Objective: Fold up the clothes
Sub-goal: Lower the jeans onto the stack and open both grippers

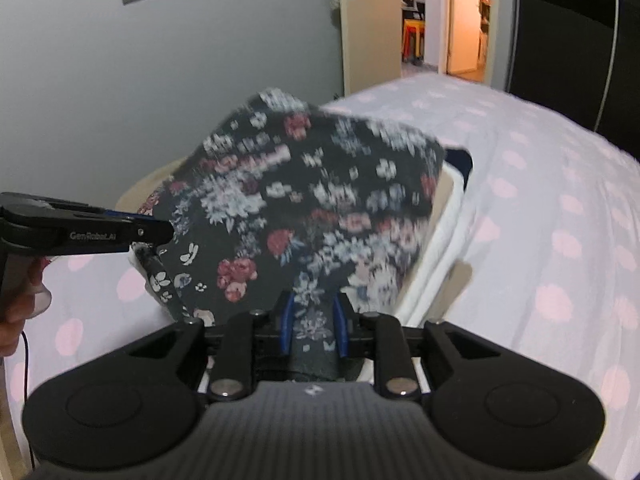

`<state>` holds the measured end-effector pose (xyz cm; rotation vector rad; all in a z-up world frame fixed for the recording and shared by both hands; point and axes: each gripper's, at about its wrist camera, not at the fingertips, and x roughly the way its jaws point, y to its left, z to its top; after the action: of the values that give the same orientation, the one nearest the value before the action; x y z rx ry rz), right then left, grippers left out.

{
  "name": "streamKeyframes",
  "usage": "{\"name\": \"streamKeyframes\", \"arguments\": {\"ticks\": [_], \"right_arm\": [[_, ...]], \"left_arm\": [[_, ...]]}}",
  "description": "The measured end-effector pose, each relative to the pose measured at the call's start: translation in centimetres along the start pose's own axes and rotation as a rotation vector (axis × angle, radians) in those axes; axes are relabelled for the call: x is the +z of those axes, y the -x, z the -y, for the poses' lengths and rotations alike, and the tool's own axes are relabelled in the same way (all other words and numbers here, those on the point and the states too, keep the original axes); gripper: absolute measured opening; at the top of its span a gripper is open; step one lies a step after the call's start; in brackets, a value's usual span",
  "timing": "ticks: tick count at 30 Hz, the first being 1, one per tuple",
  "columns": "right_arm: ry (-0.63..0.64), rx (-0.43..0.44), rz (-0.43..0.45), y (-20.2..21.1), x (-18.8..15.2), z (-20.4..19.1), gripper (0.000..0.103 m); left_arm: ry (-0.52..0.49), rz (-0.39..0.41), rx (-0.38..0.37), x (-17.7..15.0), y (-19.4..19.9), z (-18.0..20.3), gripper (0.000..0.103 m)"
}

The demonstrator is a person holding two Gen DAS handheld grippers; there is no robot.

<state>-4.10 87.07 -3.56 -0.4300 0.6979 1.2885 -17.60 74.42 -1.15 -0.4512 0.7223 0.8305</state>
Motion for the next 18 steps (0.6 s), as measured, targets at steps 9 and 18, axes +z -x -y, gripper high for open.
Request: {"name": "streamKeyframes", "arguments": {"ticks": [9, 18], "right_arm": [[-0.105, 0.034, 0.085, 7.5, 0.2, 0.8, 0.037], [-0.048, 0.033, 0.180, 18.8, -1.0, -0.3, 0.059]], "left_arm": [[-0.052, 0.147, 0.033, -2.5, 10.0, 4.5, 0.039], [-0.049, 0.262, 0.049, -5.7, 20.2, 10.0, 0.055]]}}
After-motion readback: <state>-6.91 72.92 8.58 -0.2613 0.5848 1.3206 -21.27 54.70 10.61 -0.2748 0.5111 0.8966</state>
